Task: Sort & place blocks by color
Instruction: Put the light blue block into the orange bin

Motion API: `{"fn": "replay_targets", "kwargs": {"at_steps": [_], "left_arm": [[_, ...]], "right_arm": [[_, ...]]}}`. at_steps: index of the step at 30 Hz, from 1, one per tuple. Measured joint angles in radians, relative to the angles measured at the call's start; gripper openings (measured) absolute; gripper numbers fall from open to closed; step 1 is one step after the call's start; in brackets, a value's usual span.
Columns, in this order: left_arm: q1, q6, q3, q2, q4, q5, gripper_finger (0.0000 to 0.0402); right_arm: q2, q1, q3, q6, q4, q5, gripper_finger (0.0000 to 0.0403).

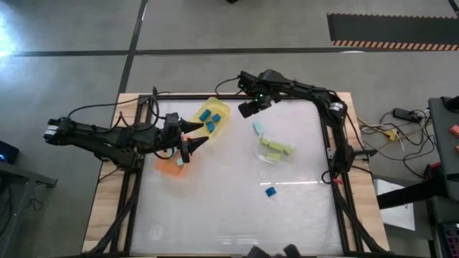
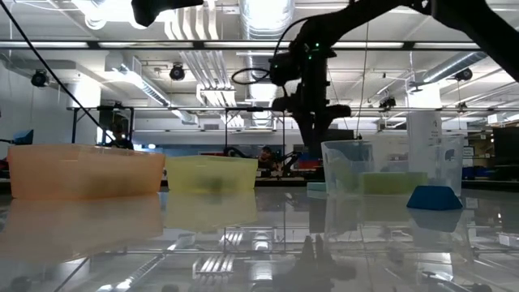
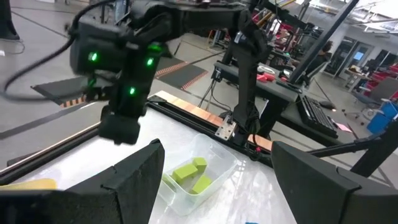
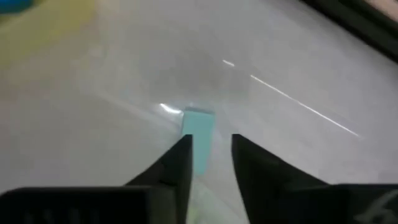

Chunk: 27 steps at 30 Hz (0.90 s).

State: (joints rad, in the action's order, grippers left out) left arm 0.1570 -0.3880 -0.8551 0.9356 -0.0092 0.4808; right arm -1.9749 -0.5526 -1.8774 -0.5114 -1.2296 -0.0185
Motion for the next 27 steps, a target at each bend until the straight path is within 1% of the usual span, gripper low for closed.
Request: {"fn": "replay_targets", "kwargs": {"at_steps": [7,13,16,19,23,27], "left_arm": [[0.0,0.001,0.0,0.0,0.0,0.017,0.0279],[0.0,0.001,0.0,0.0,0.0,0.039,0.0279],[0.0,0.001,0.0,0.0,0.0,0.05,0.0279],[0.0,0.001,0.0,0.0,0.0,0.052,0.0279],[0.0,0.001,0.0,0.0,0.0,0.053,0.0279],[0.0,0.001,0.0,0.0,0.0,0.055,0.0279]], "right_arm": [[-0.072,0.0,0.039,0.001,0.015,0.0,0.0206],[-0.119,0.0,0.051,0.038,0.027,0.006,0.026],[-0.136,0.0,0.051,0.042,0.038,0.019,0.0274],[-0.15,0.0,0.051,0.043,0.039,0.027,0.0277],[-0.168,0.003,0.052,0.051,0.039,0.054,0.0276],[-0.183,0.007,0.052,0.055,0.04,0.062,0.0267]]}}
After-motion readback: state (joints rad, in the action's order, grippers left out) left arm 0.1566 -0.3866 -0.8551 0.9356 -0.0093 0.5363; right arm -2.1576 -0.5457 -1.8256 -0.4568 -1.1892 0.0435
